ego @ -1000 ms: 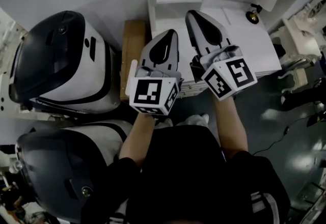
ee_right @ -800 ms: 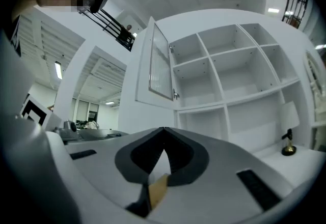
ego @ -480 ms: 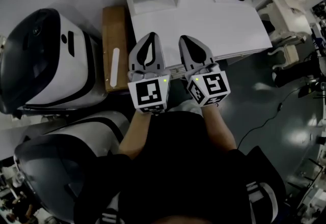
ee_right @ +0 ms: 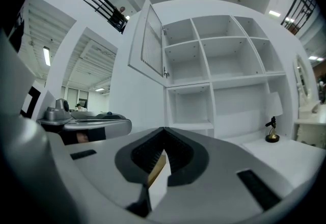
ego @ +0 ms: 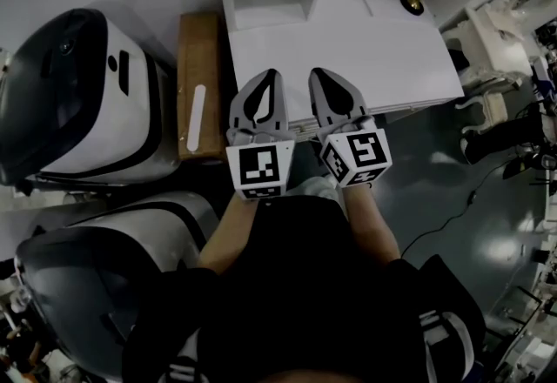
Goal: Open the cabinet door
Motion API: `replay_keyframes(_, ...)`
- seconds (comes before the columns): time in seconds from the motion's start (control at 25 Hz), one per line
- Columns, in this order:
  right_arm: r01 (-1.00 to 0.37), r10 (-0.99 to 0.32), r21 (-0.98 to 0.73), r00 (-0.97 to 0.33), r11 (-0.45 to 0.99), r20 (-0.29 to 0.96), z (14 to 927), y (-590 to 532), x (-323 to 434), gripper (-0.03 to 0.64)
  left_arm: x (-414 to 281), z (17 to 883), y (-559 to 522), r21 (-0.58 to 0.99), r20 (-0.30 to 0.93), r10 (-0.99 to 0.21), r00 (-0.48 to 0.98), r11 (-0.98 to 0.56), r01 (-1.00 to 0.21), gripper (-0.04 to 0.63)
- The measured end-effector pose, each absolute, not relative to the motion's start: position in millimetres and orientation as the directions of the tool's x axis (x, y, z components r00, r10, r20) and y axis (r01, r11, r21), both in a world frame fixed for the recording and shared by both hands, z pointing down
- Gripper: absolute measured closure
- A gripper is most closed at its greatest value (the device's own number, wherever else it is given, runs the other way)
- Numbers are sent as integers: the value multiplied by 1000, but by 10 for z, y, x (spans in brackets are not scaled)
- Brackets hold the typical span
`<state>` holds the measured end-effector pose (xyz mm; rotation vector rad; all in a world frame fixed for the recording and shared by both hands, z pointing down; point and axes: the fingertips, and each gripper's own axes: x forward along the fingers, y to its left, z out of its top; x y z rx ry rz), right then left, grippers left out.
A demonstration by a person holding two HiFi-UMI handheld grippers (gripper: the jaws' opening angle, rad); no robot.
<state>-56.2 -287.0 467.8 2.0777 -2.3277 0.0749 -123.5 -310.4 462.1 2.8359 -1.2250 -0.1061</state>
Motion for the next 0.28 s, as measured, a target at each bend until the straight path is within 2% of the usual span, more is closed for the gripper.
replay_keyframes(0.28,-989,-988,-27,-149,148,42,4660,-2955,-758,597,-1410,4679,-3178,83,-24,-747,665,-664,-743,588)
